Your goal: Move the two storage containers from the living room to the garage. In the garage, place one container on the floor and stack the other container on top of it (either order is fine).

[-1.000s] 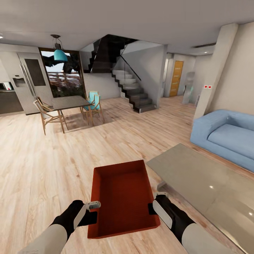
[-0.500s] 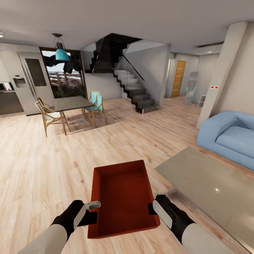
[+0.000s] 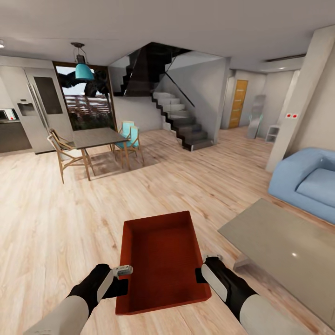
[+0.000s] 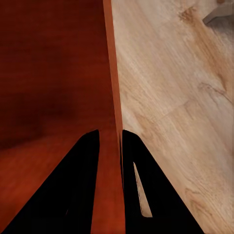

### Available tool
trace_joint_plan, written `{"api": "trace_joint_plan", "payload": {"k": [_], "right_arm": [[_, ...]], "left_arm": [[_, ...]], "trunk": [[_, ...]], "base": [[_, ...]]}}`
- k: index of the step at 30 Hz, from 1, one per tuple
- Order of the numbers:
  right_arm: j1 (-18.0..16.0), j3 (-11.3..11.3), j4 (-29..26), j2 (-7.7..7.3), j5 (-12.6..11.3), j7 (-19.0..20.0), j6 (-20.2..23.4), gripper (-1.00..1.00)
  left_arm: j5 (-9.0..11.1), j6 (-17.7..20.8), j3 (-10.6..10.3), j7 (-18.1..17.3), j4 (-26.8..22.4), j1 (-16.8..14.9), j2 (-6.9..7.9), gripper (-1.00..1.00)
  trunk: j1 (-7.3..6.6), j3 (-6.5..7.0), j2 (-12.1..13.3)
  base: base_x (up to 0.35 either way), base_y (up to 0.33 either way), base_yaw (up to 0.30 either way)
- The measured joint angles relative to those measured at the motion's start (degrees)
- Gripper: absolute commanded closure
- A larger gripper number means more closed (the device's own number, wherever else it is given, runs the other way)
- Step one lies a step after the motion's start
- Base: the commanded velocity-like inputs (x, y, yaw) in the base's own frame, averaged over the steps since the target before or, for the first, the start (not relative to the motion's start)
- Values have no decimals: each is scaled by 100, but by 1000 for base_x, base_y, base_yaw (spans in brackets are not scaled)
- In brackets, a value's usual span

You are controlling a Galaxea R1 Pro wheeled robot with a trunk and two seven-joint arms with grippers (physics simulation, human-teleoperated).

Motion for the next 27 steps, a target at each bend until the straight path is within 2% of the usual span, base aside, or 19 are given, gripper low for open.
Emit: {"api": "trace_joint_plan", "payload": {"k": [27], "right_arm": [[0,-1,0,0,0,-1,1,100]], "left_arm": [[0,-1,1,-3,1,0,1,100]], "trunk": [[0,0,0]], "base": [[289,223,0]]}}
